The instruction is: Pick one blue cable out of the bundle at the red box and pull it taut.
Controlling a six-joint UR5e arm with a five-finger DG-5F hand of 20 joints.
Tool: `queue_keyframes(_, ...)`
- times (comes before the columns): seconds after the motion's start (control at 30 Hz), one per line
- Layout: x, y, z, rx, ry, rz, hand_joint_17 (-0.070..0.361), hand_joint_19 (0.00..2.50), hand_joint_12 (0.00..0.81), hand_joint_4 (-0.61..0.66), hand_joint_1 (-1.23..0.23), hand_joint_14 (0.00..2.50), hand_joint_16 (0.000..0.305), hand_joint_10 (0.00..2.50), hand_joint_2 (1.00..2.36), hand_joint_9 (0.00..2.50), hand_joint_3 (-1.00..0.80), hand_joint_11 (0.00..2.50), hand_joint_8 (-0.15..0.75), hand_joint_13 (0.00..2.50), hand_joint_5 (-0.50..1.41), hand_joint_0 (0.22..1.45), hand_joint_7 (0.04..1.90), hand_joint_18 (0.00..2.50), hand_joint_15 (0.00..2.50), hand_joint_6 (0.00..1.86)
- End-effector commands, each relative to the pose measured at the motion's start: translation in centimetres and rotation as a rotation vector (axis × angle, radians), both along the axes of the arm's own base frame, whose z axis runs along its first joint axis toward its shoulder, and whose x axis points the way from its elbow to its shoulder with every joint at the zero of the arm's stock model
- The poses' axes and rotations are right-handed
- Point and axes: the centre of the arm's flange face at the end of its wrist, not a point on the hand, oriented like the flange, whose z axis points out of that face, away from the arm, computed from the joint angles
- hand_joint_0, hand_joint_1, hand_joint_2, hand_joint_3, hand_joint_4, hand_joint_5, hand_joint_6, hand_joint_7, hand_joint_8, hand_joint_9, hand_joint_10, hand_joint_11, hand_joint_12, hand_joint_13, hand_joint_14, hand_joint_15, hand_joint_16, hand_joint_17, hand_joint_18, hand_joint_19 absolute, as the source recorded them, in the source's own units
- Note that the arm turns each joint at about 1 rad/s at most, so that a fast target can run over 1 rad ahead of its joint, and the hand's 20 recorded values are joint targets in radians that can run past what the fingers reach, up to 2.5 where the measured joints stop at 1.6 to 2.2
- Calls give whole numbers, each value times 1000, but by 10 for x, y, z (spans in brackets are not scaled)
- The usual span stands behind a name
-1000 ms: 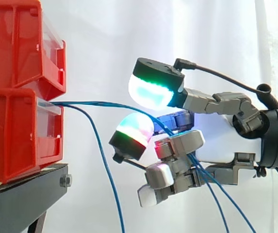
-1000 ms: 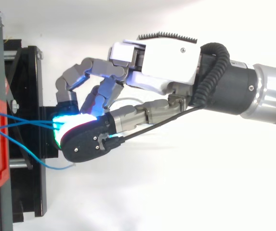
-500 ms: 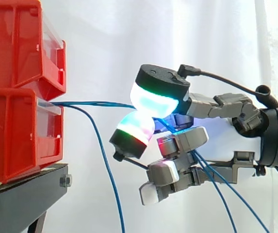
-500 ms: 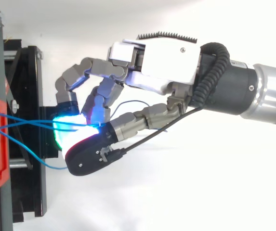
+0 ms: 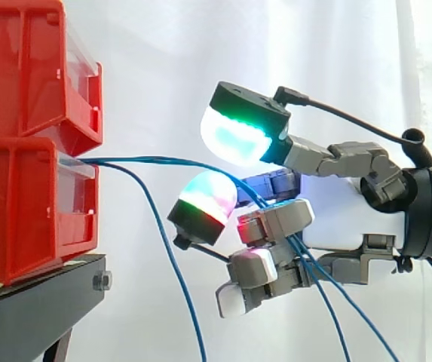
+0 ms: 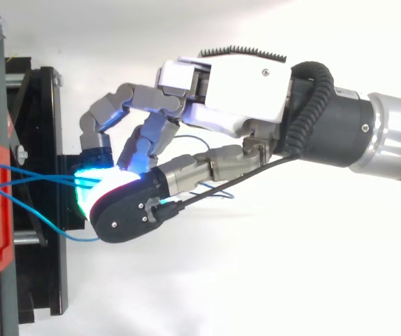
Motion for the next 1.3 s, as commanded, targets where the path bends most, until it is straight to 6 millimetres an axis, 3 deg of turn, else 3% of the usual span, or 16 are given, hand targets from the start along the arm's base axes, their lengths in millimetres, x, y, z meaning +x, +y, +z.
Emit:
queue_keyframes(0.0, 0, 0, 0, -8, 2, 1, 108, 610, 382, 176, -553, 25, 48, 273, 1006, 1224, -431, 1597, 318, 1093, -142, 611, 1059, 785, 886, 871)
queue_keyframes(0.47, 0, 0, 0, -13, 3, 2, 118, 507, 412, 180, -663, 23, 53, 149, 1015, 1257, -241, 1581, 340, 974, -129, 610, 1108, 782, 689, 879)
queue_keyframes(0.7, 0, 0, 0, -26, 5, -2, 123, 469, 415, 191, -826, 23, 55, 57, 1017, 1213, -159, 1584, 352, 903, -134, 626, 1134, 750, 659, 891)
queue_keyframes(0.77, 0, 0, 0, -26, 3, -2, 121, 472, 407, 188, -844, 21, 54, 24, 1017, 1207, -159, 1585, 349, 882, -138, 631, 1129, 727, 653, 894)
queue_keyframes(0.83, 0, 0, 0, -28, 5, -2, 117, 495, 399, 213, -850, 23, 52, 1, 1012, 1191, -325, 1566, 339, 852, -142, 603, 1099, 691, 647, 892)
queue_keyframes(0.97, 0, 0, 0, -35, 5, -3, 120, 495, 404, 210, -728, 20, 53, 5, 1000, 1206, -496, 1449, 353, 836, -138, 550, 1079, 683, 611, 879)
queue_keyframes(1.03, 0, -1, 0, -41, 4, -5, 120, 510, 398, 202, -598, 21, 54, 8, 1000, 1207, -500, 1418, 349, 830, -132, 546, 1072, 675, 601, 866)
queue_keyframes(1.13, 0, -1, -1, -44, 8, -5, 118, 532, 396, 182, -514, 20, 53, 9, 1001, 1166, -483, 1362, 345, 820, -132, 566, 1062, 659, 600, 854)
queue_keyframes(1.27, -1, -1, -1, -47, 10, -5, 116, 558, 390, 168, -493, 22, 52, 11, 1004, 1090, -455, 1275, 345, 805, -134, 596, 1051, 655, 599, 852)
